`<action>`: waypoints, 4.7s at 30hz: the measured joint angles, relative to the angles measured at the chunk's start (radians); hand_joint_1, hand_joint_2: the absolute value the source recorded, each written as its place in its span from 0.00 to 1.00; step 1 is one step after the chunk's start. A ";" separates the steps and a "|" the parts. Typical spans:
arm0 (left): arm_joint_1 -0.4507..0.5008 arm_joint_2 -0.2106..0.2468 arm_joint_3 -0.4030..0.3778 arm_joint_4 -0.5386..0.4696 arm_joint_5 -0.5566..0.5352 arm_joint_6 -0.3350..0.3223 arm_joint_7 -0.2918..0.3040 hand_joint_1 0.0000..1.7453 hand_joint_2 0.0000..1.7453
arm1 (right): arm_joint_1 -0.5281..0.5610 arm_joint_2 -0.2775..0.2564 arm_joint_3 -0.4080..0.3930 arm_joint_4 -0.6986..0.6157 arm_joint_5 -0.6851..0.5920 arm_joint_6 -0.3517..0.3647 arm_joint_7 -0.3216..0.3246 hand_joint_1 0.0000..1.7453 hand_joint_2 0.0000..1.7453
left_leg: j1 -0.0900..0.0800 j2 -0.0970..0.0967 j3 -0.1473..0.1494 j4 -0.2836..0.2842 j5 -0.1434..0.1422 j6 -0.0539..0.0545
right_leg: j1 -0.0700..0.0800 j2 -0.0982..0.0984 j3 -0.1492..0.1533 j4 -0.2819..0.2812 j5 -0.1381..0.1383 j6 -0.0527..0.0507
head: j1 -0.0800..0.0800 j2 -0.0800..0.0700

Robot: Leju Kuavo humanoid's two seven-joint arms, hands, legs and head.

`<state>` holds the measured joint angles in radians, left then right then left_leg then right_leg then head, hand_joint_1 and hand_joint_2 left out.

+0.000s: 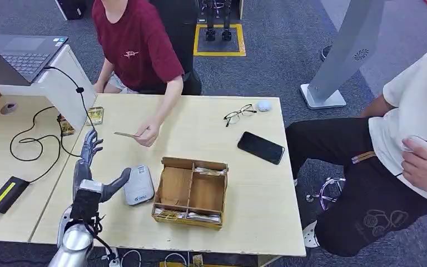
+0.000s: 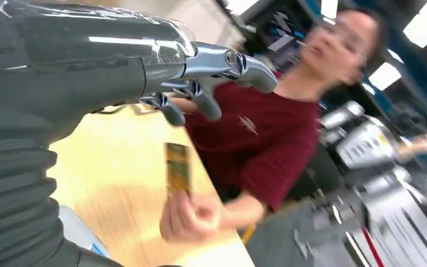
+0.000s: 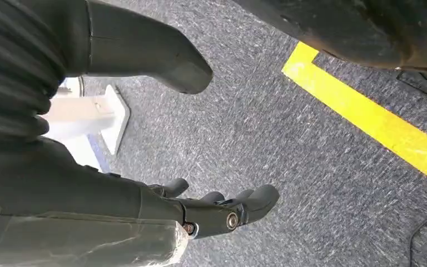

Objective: Pass the card to the sensor for recognition and then transmit it.

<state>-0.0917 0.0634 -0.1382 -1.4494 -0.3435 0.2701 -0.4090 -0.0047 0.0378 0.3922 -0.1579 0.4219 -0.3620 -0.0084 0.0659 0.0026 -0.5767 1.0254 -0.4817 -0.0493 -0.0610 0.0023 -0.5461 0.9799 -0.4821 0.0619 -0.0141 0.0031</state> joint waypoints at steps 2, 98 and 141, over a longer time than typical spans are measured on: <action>0.004 0.003 -0.005 -0.009 -0.011 -0.001 -0.003 0.00 1.00 | 0.000 0.000 0.000 0.000 -0.001 0.000 -0.001 0.00 1.00 | 0.000 0.000 0.000 0.000 0.000 0.000 | 0.000 0.000 0.000 0.000 0.000 0.000 | 0.000 0.000; 0.015 0.183 -0.519 0.033 -0.719 0.216 0.136 0.00 1.00 | -0.005 0.000 -0.014 0.000 0.021 0.016 0.020 0.00 1.00 | 0.000 0.000 0.000 0.000 0.000 0.000 | 0.000 -0.001 0.000 0.000 0.000 0.000 | 0.000 0.000; -0.010 0.150 -0.524 0.123 -0.687 0.170 0.156 1.00 1.00 | -0.005 0.001 -0.014 0.000 0.023 0.016 0.026 0.00 1.00 | 0.000 0.000 0.000 0.000 0.000 0.000 | 0.000 0.000 0.000 0.000 0.000 0.000 | 0.000 0.000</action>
<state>-0.1015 0.2132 -0.6622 -1.3260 -1.0307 0.4398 -0.2529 -0.0102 0.0385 0.3777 -0.1579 0.4448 -0.3456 0.0175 0.0658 0.0023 -0.5767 1.0254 -0.4813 -0.0493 -0.0612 0.0018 -0.5457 0.9798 -0.4820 0.0620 -0.0137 0.0031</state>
